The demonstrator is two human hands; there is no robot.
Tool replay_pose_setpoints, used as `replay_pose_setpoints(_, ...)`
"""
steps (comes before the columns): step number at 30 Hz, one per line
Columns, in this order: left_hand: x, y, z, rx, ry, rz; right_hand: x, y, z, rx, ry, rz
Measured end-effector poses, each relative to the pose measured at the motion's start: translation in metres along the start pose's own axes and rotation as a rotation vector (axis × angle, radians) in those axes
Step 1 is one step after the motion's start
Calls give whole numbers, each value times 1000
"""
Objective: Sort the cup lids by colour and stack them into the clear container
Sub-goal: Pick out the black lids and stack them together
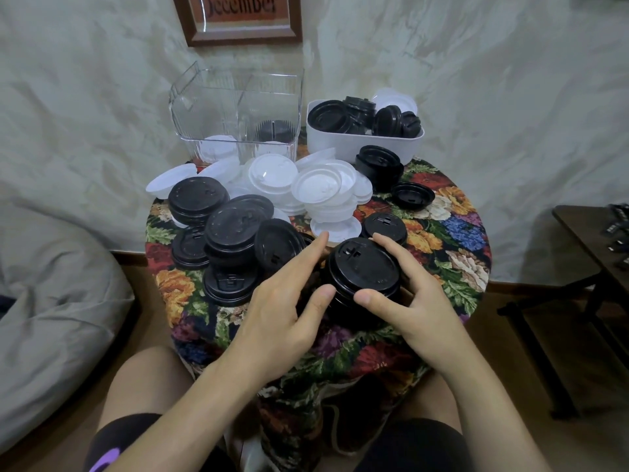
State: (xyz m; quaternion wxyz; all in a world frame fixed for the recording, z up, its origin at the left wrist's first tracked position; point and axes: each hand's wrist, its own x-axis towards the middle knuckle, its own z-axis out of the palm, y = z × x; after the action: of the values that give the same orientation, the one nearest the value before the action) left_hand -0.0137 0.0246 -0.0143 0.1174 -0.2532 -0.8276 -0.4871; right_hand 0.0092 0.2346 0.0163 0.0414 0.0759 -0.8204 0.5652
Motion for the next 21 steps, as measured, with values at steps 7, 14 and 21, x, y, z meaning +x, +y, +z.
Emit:
replay_pose_setpoints(7,2,1,-3,-22,-146,-138,0,-6,-4,-1,-32,19)
replay_pose_setpoints(14,8,6,-4,-29,-199,-160,17,-16,-27,-194,-216,30)
replay_pose_setpoints(21,12,3,-5,18,-243,-237,26,-24,-34,-281,-336,60)
